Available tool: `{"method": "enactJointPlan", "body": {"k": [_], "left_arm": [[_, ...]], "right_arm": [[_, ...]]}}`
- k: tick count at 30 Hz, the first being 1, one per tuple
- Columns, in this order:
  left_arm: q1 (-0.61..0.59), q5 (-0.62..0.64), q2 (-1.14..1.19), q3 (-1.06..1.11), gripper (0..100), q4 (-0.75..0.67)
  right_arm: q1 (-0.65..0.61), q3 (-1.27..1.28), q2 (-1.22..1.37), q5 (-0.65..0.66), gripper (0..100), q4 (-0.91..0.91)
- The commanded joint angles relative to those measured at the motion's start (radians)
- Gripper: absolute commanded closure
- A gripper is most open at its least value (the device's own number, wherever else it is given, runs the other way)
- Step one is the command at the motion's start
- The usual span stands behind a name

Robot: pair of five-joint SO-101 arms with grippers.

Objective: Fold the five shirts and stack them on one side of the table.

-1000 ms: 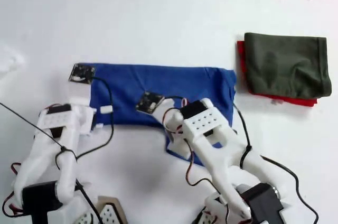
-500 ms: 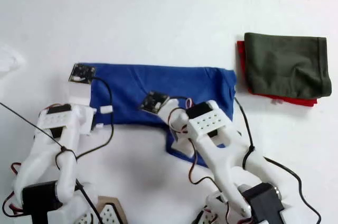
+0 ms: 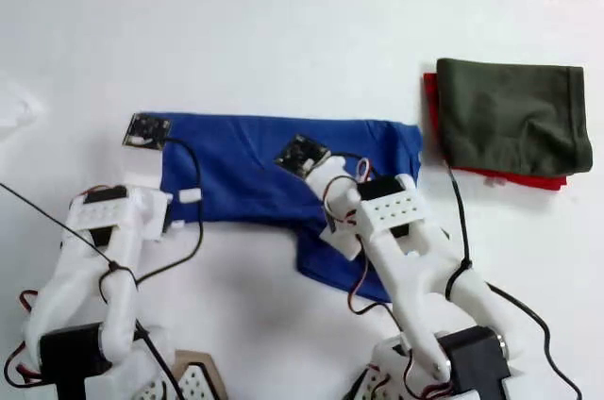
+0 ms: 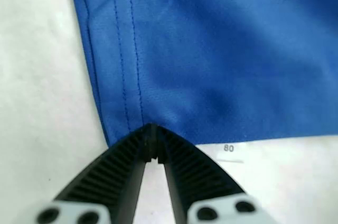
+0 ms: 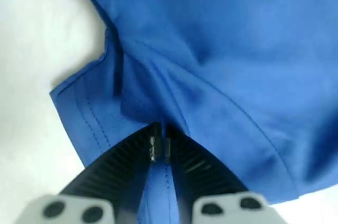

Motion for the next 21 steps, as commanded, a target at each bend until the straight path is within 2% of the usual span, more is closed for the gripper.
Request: {"method": "enactJointPlan", "body": {"k": [1,7,13,21], "left_arm": [[-0.006,0.009,-0.015,-0.002,97,-0.014],[-0.006,0.009,-0.015,0.001,97,-0.025],[-0.006,0.009,-0.015,0.001,97,-0.025],[-0.006,0.009,-0.015,0.001,97,-0.025]], "right_arm": [[-0.031,-0.009,-0.048,0.003,97.5,0.045],[-0.139,-0.005,-0.038,0.003,97.1,0.081],[-0.122,-0.005,-0.036,0.003,87.3,0.027],[-0.111,-0.006,0.045,0.005,90.3,0.019]]}}
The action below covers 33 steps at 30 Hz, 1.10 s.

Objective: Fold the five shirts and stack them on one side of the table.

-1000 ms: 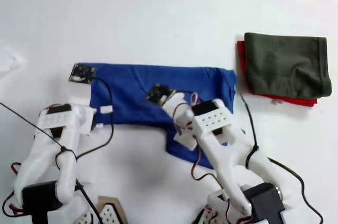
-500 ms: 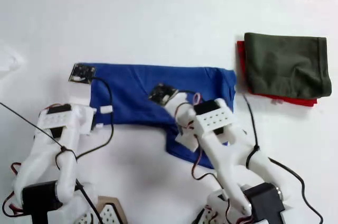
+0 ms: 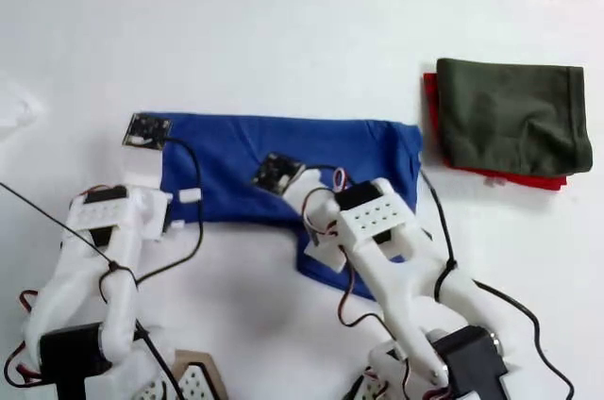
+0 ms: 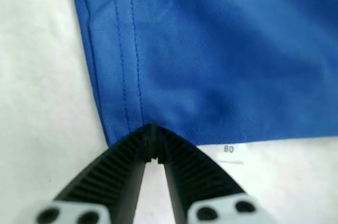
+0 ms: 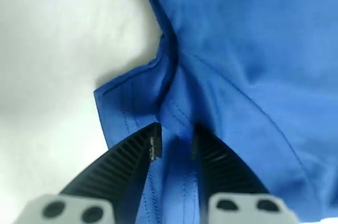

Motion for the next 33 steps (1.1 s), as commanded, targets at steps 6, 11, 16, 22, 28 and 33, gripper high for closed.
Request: {"method": "enactJointPlan", "body": {"k": [6,11,16,22,28,33], "left_arm": [[-0.006,0.009,-0.015,0.001,97,-0.018],[-0.006,0.009,-0.015,0.001,97,-0.018],[-0.006,0.009,-0.015,0.001,97,-0.018],[-0.006,0.009,-0.015,0.001,97,-0.018],[-0.006,0.009,-0.015,0.001,97,-0.018],[-0.006,0.009,-0.015,0.001,97,-0.018]], "right_arm": [[0.019,-0.015,0.15,0.005,90.2,-0.097],[0.021,-0.043,0.157,0.005,90.6,-0.093],[0.021,-0.055,0.15,0.003,97.2,-0.087],[0.019,-0.058,-0.004,0.003,97.9,-0.012],[0.013,-0.055,-0.15,0.003,97.9,0.067],[0.012,-0.052,-0.16,-0.028,97.9,0.114]]}}
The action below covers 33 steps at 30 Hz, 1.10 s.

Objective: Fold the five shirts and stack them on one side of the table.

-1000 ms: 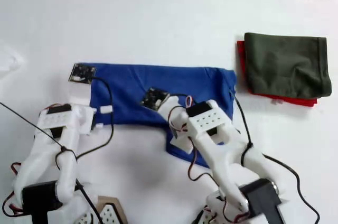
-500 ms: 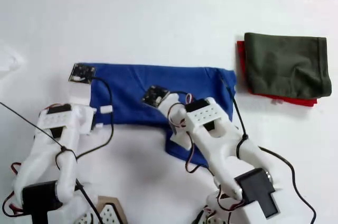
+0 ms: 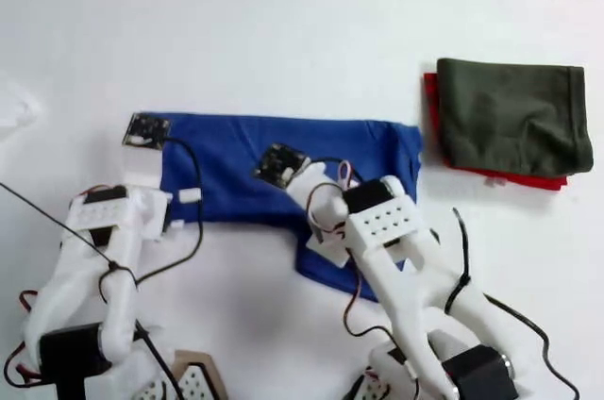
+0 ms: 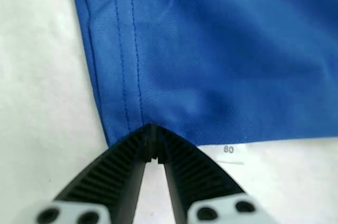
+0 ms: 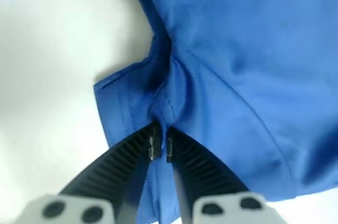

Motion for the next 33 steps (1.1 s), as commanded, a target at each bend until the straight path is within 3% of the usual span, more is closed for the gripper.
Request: {"method": "enactJointPlan", "body": {"k": [1,11,22,26,33], "left_arm": [[-0.006,0.009,-0.015,0.001,97,-0.015],[-0.006,0.009,-0.015,0.001,97,-0.015],[-0.006,0.009,-0.015,0.001,97,-0.015],[-0.006,0.009,-0.015,0.001,97,-0.015],[-0.006,0.009,-0.015,0.001,97,-0.015]], "right_arm": [[0.001,-0.018,-0.047,-0.048,97.9,0.031],[-0.16,-0.018,-0.045,-0.087,97.9,0.039],[-0.165,0.075,-0.047,-0.08,96.5,0.041],[-0.166,0.066,-0.053,-0.08,89.9,0.082],[-0.165,-0.008,-0.114,-0.078,91.1,0.193]]}}
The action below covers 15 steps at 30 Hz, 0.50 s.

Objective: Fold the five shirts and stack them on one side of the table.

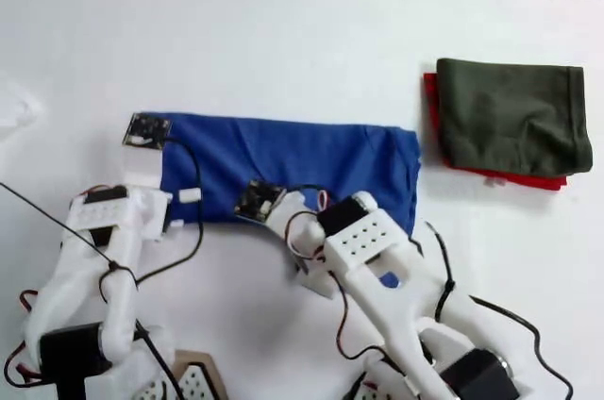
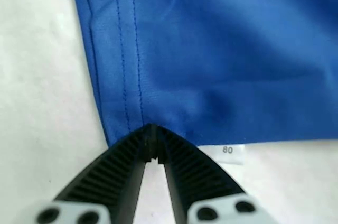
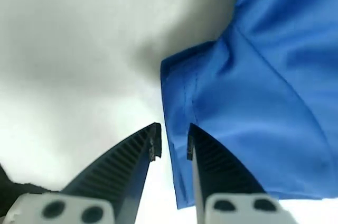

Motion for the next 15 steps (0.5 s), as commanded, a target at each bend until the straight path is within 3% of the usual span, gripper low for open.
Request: {"method": "enactJointPlan", "body": {"k": [1,4,10,15], "left_arm": [[-0.006,0.009,-0.015,0.001,97,-0.015],[-0.006,0.009,-0.015,0.001,97,-0.015],[-0.006,0.009,-0.015,0.001,97,-0.015],[-0.006,0.009,-0.015,0.001,97,-0.015]], "right_arm": [[-0.005,-0.044,-0.084,0.003,91.0,0.048],[-0.004,-0.021,-0.097,0.005,90.2,0.056],[-0.001,0.114,-0.097,0.052,79.4,-0.022],[-0.004,0.18,-0.097,0.052,78.9,-0.084]]}}
